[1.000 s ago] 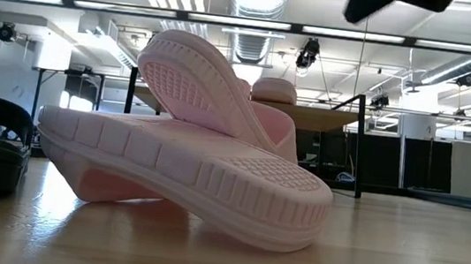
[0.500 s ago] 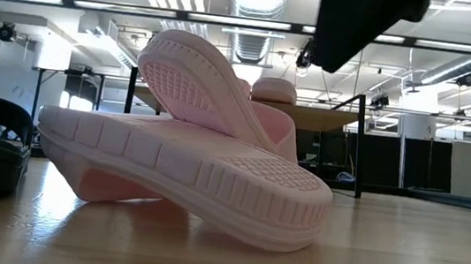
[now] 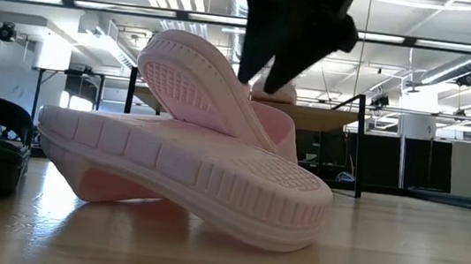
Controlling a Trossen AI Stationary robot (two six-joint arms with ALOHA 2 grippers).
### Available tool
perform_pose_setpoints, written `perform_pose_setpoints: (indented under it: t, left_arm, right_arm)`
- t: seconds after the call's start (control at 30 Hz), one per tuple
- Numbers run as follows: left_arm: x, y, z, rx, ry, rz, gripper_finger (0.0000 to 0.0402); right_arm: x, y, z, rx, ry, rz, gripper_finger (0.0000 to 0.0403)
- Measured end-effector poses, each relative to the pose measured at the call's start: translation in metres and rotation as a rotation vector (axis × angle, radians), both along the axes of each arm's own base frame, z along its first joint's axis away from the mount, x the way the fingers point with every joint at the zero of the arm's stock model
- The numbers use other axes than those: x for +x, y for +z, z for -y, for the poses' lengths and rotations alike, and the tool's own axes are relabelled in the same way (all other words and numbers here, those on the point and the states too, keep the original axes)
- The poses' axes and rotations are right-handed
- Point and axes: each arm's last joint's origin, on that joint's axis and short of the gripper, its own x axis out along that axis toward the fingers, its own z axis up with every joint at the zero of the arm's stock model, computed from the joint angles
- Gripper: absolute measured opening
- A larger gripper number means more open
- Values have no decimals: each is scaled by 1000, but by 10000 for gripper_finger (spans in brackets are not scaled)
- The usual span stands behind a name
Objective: Pick and place slides into the shelf
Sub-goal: Put the pink slide under the shelf
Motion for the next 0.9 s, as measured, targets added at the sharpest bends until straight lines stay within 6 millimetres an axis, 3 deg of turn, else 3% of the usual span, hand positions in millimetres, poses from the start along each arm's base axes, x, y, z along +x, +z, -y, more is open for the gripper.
perform_pose_setpoints:
  t: [0.17,0.37,0.9]
  left_arm:
    - [-6,1,-7,-40,26,34,0]
    - [-10,-3,-11,-49,30,49,0]
    - [-18,-6,-21,-34,61,99,0]
  right_arm:
    - [-3,-2,23,-75,-68,-90,226]
    - [-6,-7,23,-85,-33,-132,226]
    - [-3,-29,60,-128,-90,-189,219]
